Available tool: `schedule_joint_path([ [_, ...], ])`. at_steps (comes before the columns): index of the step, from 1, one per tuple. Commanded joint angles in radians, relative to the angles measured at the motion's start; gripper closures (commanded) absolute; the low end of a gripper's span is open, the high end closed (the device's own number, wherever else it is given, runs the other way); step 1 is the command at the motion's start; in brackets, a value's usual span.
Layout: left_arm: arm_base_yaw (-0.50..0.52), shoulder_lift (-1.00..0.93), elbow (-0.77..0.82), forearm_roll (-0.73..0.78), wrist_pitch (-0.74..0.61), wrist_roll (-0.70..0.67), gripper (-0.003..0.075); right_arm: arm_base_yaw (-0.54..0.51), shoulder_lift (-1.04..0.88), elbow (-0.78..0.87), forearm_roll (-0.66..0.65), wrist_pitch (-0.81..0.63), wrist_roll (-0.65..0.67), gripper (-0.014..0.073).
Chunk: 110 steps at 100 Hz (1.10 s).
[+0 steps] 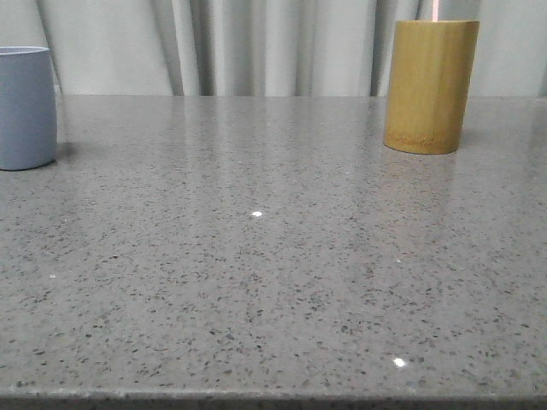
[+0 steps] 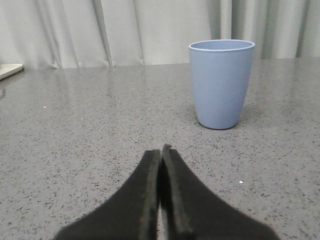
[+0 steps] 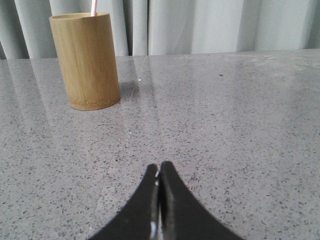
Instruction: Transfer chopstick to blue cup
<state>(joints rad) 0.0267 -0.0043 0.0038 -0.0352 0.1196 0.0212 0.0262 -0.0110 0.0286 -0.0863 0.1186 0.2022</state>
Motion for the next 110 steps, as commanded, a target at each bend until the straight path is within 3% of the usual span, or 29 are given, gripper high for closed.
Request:
schedule_joint_path([
  [1,0.0,-0.034,0.009,-0.007,-0.09,-0.005,0.0739,-0.001,-0.017,0.0,-0.011,-0.073,-0.005,0.0655],
  [81,0.0,-0.034,-0.012,-0.007,-0.152,-0.007,0.0739,-0.001,-0.017,0.0,-0.013,-0.113,-0.004,0.0655],
  [92,0.0,-0.034,-0.061,-0.043,-0.12,-0.01,0.0739,-0.001,-0.017,-0.014,0.002,-0.129,-0.003,0.0655],
  [110,0.0,-0.003,-0.226,-0.053,0.081,-0.01,0.0739,0.002,-0.01,-0.124,0.063,-0.013,0.005,0.0655],
])
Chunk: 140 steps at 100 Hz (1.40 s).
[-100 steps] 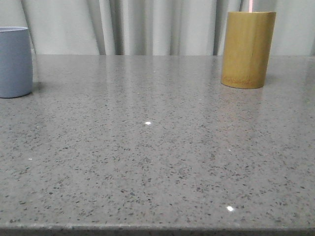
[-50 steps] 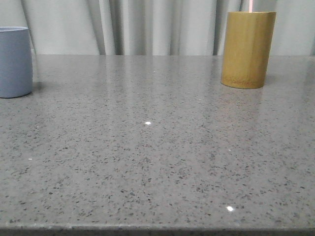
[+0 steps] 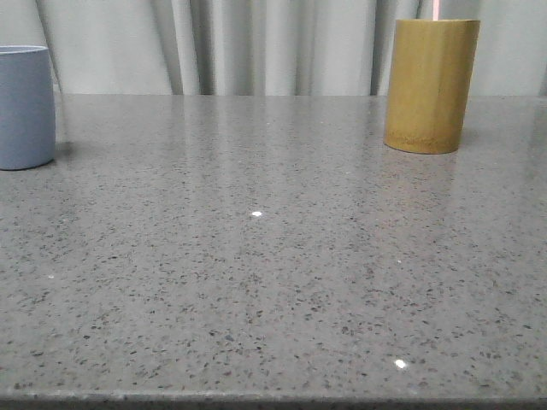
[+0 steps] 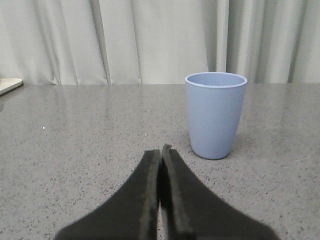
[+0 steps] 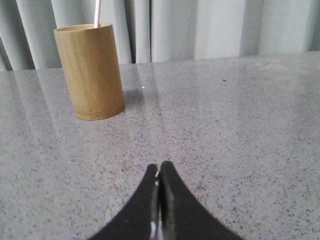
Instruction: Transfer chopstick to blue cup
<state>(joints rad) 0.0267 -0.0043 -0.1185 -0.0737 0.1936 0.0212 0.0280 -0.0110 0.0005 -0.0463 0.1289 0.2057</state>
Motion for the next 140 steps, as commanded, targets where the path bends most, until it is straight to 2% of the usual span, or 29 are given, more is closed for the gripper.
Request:
schedule_joint_path([
  [1,0.0,0.0,-0.11,-0.014,0.014,-0.01,0.0739,0.0,-0.01,-0.102,0.023,-0.007,0.001,0.0655],
  [15,0.0,0.081,-0.235,-0.014,0.114,-0.01,0.0739,0.0,0.038,-0.245,0.023,0.168,0.001,0.0655],
  [27,0.0,0.18,-0.326,-0.014,0.169,-0.01,0.0739,0.002,0.129,-0.362,0.023,0.255,0.001,0.0655],
  [58,0.0,0.415,-0.5,-0.014,0.214,-0.01,0.0738,0.002,0.43,-0.577,0.022,0.285,0.0,0.0647],
  [66,0.0,0.468,-0.528,-0.014,0.218,-0.01,0.0732,0.002,0.5,-0.618,0.022,0.285,0.0,0.0589],
  [78,0.0,0.542,-0.569,-0.034,0.24,-0.01,0.0656,0.002,0.587,-0.668,0.021,0.285,-0.02,0.0433],
  [84,0.0,0.571,-0.582,-0.045,0.24,-0.01,0.0591,0.002,0.62,-0.689,0.021,0.285,-0.029,0.0356],
  [91,0.0,0.596,-0.595,-0.046,0.24,-0.01,0.0514,0.002,0.648,-0.705,0.021,0.284,-0.032,0.0306],
  [104,0.0,0.626,-0.599,-0.046,0.238,-0.008,0.0366,0.002,0.668,-0.713,0.021,0.277,-0.032,0.0295],
  [111,0.0,0.635,-0.599,-0.046,0.236,-0.008,0.0316,0.002,0.668,-0.712,0.021,0.272,-0.032,0.0296],
  [140,0.0,0.667,-0.608,-0.05,0.171,-0.008,0.0311,0.002,0.668,-0.712,0.021,0.269,-0.032,0.0296],
])
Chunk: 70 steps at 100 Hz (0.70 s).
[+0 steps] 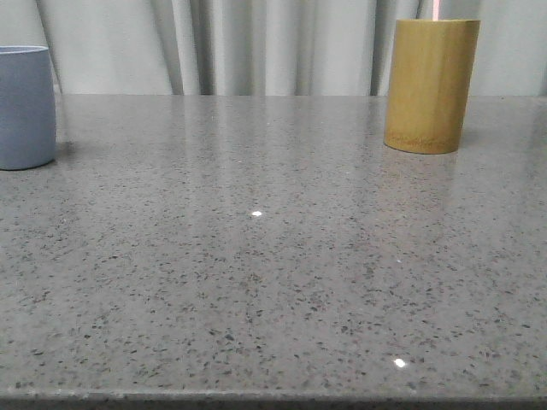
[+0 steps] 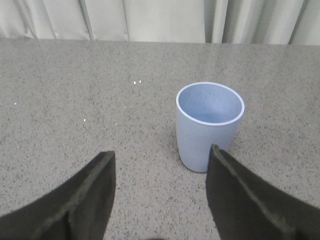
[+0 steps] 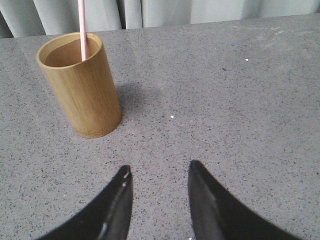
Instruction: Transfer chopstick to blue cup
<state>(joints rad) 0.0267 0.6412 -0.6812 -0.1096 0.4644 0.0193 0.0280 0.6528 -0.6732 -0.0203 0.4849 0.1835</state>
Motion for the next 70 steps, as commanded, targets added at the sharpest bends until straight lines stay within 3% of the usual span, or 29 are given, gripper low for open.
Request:
schedule_joint_path([
  [1,0.0,0.024,-0.049,-0.014,-0.098,-0.006,0.0311,0.002,0.004,-0.038,-0.005,-0.088,-0.01,0.0296],
  [70,0.0,0.615,-0.631,-0.068,0.326,0.03,0.0288,0.002,0.004,-0.038,-0.005,-0.118,-0.01,0.0296],
])
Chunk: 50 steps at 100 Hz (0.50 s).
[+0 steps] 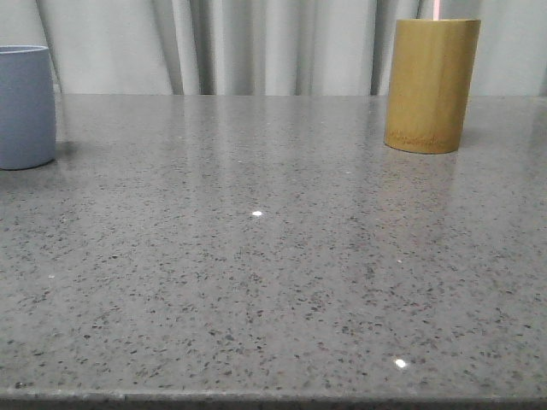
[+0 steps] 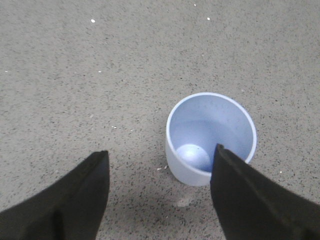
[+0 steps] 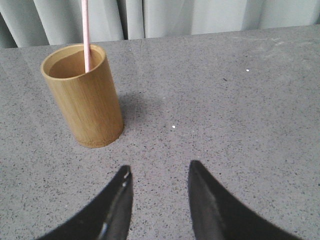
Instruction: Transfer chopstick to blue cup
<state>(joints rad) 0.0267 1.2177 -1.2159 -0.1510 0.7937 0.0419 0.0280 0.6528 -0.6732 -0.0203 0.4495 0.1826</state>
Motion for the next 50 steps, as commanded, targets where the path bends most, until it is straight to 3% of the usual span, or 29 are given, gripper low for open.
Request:
schedule_joint_path([
  [1,0.0,0.044,-0.102,-0.03,0.002,0.007,0.0288,0.002,0.004,-0.038,-0.005,-0.082,-0.009,0.0296],
  [25,0.0,0.207,-0.265,-0.038,0.139,0.007,0.0288,0.002,0.004,-0.038,-0.005,-0.101,-0.009,0.0296],
  [50,-0.011,0.312,-0.334,-0.058,0.224,0.022,0.0288,0.002,0.004,-0.038,-0.005,-0.101,-0.009,0.0296],
])
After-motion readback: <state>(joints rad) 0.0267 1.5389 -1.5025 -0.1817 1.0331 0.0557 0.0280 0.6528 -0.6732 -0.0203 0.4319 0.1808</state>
